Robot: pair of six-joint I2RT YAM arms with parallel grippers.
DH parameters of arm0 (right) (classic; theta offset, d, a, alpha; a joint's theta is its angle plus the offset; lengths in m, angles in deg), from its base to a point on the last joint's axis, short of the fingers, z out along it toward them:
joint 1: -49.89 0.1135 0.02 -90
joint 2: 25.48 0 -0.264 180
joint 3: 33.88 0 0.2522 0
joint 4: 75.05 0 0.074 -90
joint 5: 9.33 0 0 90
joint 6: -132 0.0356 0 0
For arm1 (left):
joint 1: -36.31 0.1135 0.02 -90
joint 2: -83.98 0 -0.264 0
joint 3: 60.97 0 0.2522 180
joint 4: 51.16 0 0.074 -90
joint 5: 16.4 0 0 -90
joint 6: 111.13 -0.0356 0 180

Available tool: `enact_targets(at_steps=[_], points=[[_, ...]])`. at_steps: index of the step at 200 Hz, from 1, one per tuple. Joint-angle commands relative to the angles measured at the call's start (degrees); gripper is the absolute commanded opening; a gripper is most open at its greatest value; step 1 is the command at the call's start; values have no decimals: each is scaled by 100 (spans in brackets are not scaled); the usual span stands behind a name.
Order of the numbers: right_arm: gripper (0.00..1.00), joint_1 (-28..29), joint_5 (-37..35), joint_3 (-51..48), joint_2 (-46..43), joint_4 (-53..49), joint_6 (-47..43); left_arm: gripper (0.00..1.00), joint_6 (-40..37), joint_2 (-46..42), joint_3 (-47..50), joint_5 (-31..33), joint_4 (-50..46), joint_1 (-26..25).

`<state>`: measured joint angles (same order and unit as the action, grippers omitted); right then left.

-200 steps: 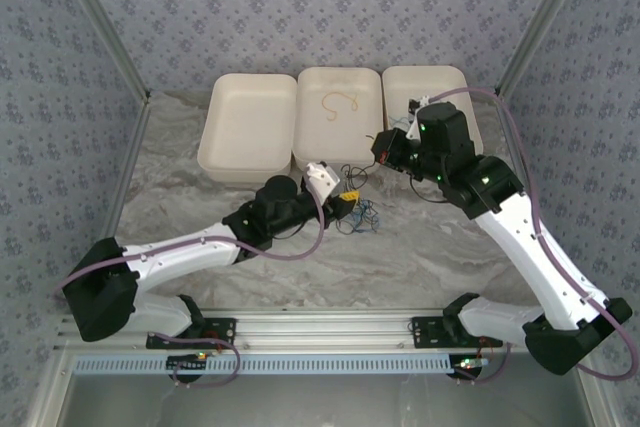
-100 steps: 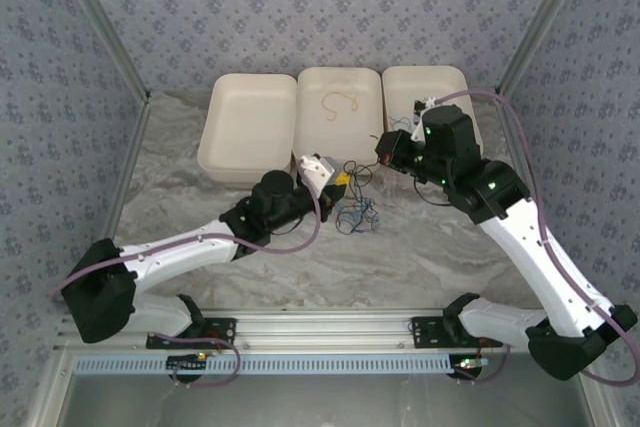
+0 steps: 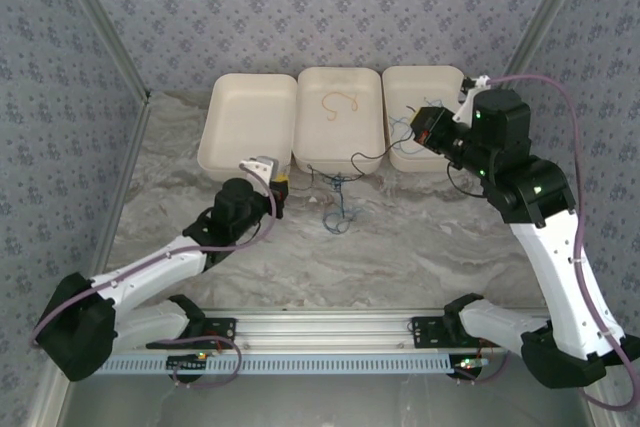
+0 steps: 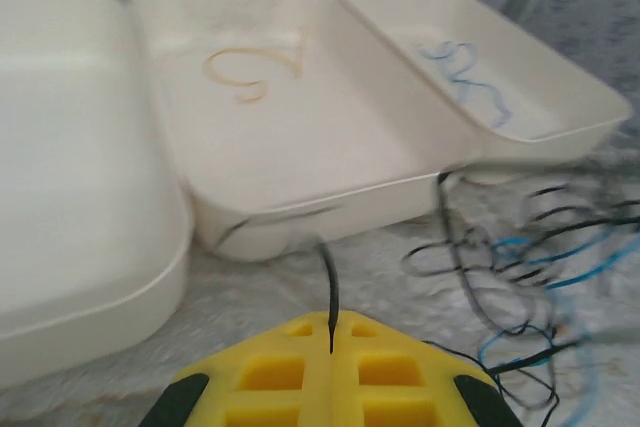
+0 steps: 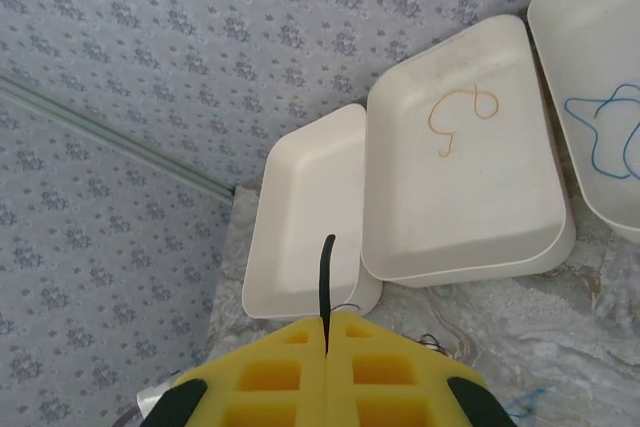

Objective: Untangle the cables

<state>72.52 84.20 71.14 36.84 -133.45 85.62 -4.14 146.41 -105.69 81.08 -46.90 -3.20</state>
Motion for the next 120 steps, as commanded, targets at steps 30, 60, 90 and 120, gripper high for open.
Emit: enact_targets(at_steps=[30,60,90,120], points=[[0,-683,325,321,-247,-81,-91,0,879,-595,229,873,-1427,518],[0,-936,573,452,-164,-40,-24,0,1033,-973,311,1128,-1998,726],[0,-937,570,340,-162,-50,-35,0,1058,-1132,397,1039,-2115,908],[0,-1135,318,289,-318,-430,-215,0,1231,-1221,210,1206,-2775,1337]])
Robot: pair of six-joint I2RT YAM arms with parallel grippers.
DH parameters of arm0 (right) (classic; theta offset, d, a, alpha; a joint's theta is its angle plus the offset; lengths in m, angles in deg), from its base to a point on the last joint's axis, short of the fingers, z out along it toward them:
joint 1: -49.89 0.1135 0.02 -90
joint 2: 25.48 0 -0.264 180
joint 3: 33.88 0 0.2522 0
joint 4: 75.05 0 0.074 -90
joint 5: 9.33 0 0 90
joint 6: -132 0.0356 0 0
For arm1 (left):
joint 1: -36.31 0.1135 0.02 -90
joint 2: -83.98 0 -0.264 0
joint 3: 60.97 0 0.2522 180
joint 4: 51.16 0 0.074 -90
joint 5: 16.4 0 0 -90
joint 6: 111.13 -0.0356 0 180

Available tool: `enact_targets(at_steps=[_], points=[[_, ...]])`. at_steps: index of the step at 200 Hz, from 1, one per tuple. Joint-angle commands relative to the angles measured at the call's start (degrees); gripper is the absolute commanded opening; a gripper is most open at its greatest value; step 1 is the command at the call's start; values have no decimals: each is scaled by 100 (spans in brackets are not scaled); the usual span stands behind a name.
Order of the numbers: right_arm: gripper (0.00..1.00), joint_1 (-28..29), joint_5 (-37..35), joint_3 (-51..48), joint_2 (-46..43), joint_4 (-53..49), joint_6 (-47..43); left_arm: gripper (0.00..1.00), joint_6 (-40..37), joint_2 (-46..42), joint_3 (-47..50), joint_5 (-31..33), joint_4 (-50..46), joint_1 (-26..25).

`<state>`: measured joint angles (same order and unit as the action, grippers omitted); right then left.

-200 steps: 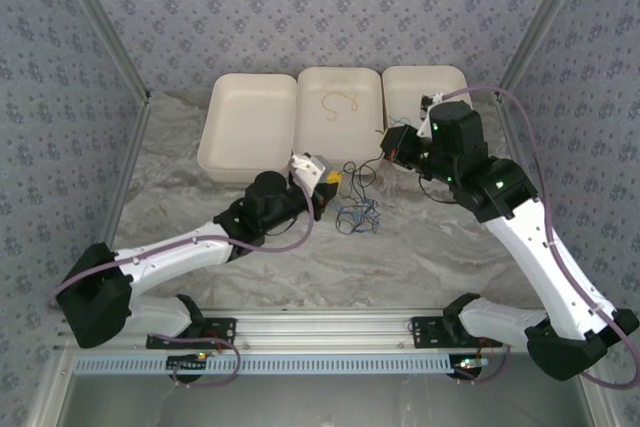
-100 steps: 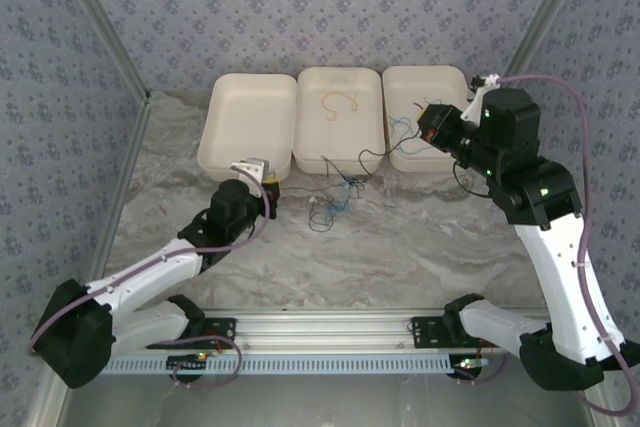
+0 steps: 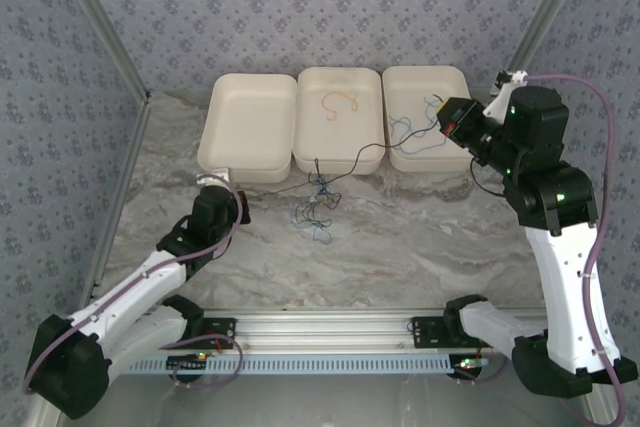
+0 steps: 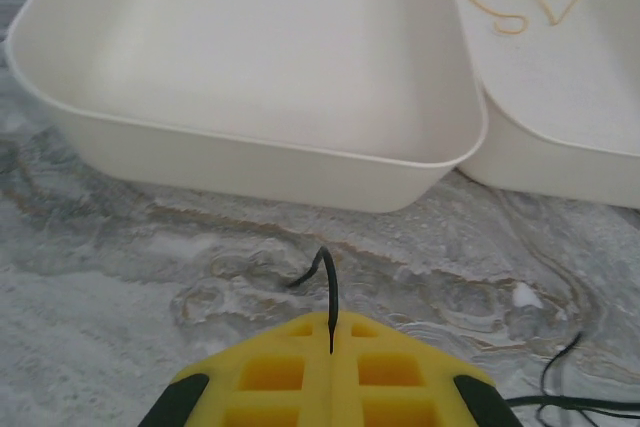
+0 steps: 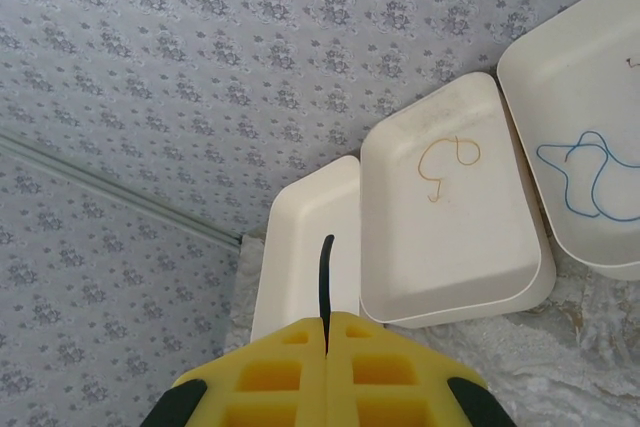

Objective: Untangle the cables

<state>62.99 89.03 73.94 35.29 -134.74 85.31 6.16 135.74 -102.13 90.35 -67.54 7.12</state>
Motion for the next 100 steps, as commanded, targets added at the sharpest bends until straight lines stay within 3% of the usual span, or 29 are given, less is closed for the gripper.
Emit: enact_targets(at_steps=[1,47,100], points=[[0,-192,-171,4,-167,-315,-188,0,204,-165,-149,282,-731,320],[0,-762,-250,-871,-487,-523,-270,0,156,-757,-516,343,-1506,1166],[0,-2375,472,-969,-790,-691,-337,0,608,-699,-670,572,-2356,2324]])
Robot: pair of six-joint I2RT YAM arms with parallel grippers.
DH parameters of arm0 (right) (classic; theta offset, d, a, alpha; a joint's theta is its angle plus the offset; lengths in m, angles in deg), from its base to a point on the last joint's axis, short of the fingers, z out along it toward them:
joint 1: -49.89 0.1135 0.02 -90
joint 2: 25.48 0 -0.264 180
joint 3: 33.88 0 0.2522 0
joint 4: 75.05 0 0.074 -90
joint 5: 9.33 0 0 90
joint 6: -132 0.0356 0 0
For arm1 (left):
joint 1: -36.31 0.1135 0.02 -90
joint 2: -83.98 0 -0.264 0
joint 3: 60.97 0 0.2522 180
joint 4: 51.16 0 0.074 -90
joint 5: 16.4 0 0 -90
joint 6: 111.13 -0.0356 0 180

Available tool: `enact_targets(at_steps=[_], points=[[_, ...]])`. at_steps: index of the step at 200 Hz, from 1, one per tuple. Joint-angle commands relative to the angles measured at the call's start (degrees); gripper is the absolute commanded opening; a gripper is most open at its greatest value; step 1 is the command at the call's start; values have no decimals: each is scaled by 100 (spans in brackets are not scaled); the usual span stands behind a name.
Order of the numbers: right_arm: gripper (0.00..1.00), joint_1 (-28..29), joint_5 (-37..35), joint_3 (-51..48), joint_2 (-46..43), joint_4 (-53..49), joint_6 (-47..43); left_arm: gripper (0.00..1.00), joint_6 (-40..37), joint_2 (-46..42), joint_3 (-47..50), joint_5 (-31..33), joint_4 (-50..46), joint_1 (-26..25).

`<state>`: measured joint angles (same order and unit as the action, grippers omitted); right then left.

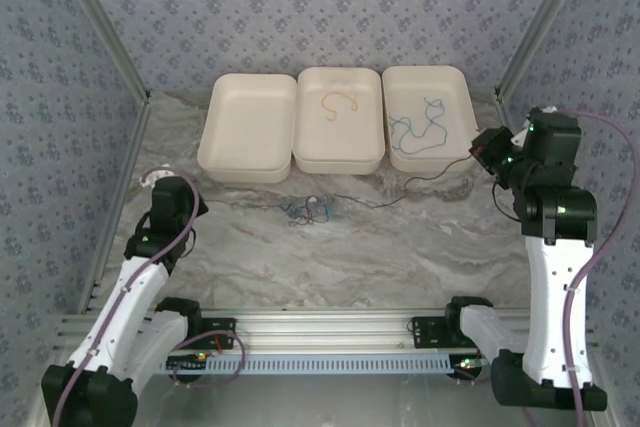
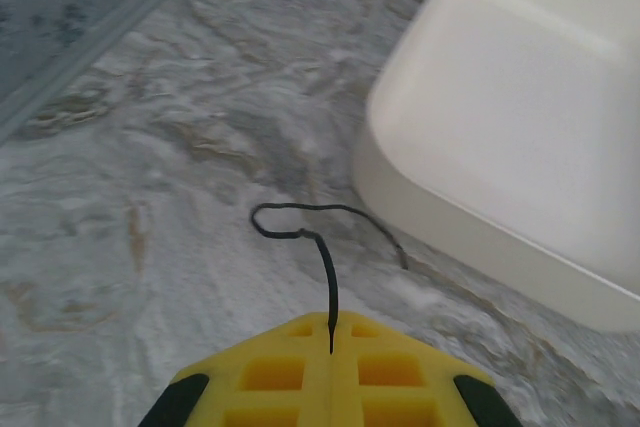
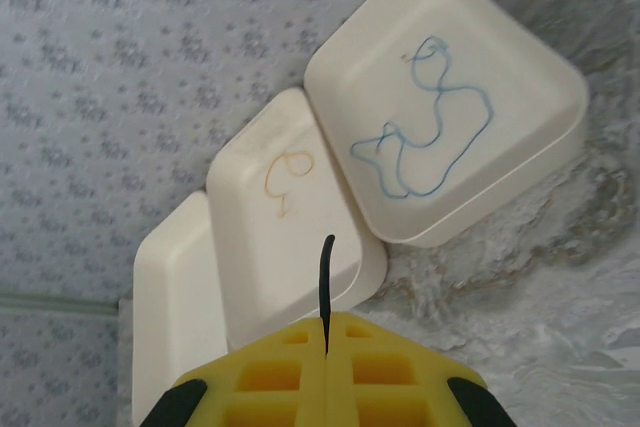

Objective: Untangle the cables

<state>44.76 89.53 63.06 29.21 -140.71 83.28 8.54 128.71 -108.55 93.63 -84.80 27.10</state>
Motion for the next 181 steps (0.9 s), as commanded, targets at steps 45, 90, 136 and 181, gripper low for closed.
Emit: enact_targets(at_steps=[45,90,136,181], points=[[0,-416,1010,215,-18,371,-42,0,551,72,141,-1178,449,397],[0,30,887,608,29,414,9,0,417,975,-186,-1691,406,-41],[0,1049,865,484,275,391,39,57,593,1183,-366,-1299,599,-1848],[0,1281,707,-190,39,615,223,66,195,728,-607,-1172,843,-3024]])
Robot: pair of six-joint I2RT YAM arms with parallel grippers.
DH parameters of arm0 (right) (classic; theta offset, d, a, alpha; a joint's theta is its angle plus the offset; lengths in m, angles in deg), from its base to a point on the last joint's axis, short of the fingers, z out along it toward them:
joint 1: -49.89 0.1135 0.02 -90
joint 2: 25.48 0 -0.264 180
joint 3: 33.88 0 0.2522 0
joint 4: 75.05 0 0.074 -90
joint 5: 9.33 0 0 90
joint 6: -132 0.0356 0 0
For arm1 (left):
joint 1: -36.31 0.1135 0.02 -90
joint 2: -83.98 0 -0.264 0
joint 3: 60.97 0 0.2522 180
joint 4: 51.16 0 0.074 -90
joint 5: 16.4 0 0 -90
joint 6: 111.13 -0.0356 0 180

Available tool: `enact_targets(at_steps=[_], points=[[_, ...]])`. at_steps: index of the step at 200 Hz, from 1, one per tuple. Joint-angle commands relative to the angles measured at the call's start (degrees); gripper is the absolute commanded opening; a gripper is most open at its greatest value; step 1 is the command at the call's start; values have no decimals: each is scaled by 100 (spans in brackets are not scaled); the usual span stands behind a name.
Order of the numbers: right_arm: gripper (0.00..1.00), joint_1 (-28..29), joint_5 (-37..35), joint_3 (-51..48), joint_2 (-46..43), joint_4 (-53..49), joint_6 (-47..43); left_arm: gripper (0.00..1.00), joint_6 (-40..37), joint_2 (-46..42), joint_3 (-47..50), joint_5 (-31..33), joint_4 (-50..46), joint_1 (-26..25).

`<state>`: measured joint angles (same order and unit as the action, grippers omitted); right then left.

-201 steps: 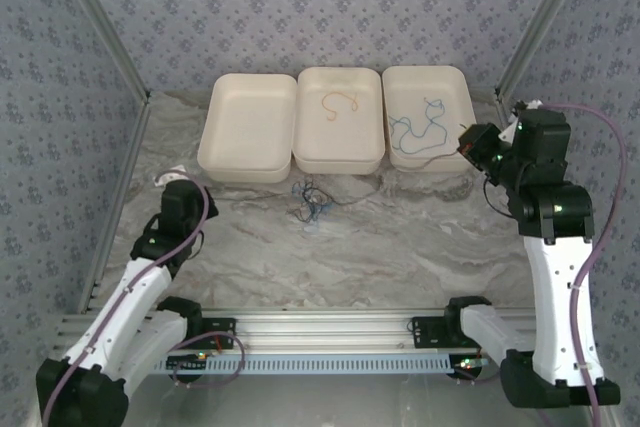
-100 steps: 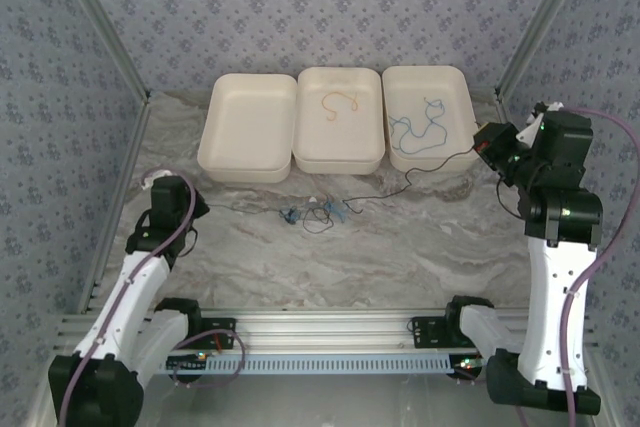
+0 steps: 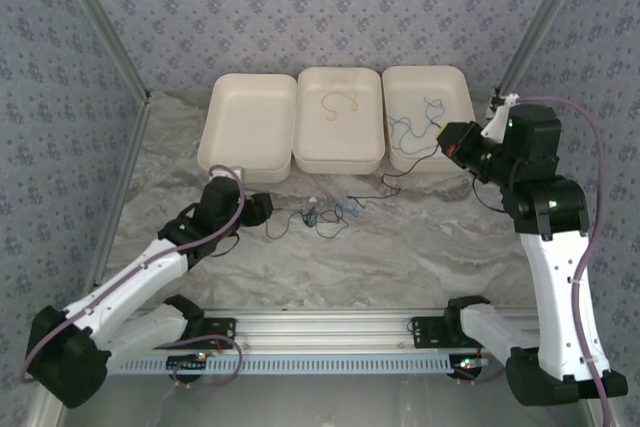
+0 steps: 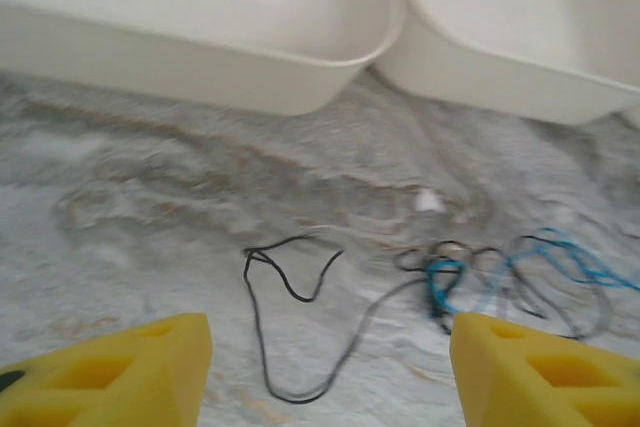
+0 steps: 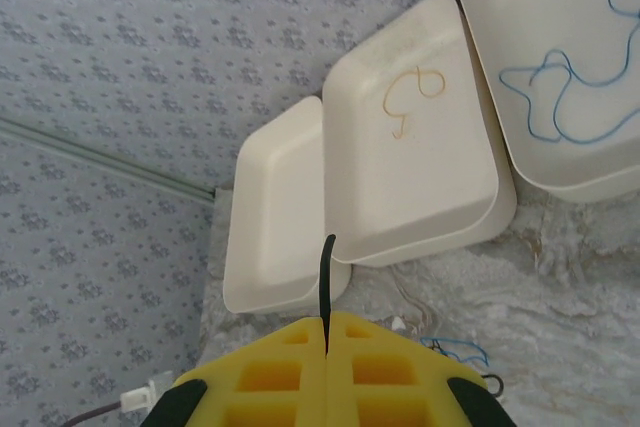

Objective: Untangle the cables

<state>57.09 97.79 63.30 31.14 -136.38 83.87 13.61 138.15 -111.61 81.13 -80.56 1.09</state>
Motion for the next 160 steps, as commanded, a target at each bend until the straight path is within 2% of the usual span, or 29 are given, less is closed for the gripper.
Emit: enact_targets(at_steps=[1,22,44,60,83,106,122,125,130,145,160], points=[[0,46,-120,-217,-161,180,168,66,-328,-211,-301,58,442,-441],[0,70,-160,-256,-197,208,211,65,-882,122,-256,-505,1182,-940],[0,64,-198,-162,-167,158,218,65,-1990,919,-365,-88,1902,-1790],[0,62,-220,-60,-124,97,210,65,-2789,1636,-573,142,2319,-2065],[0,62,-216,63,-47,48,190,66,-3784,2452,-837,228,2606,-2094],[0,50,-141,155,35,50,173,70,-4508,2780,-640,271,3318,-2071],[0,57,-100,122,51,113,203,71,-4592,2923,-656,-38,3550,-2057],[0,56,-94,108,55,134,220,77,-4618,2978,-701,-108,3534,-2063],[0,54,-83,88,51,166,225,79,-4678,3080,-779,-163,3492,-2093],[0,60,-64,28,50,223,261,79,-4801,3478,-1055,48,3388,-2172],[0,55,-67,-4,43,255,278,78,-4832,3803,-1223,-3,3446,-2164]])
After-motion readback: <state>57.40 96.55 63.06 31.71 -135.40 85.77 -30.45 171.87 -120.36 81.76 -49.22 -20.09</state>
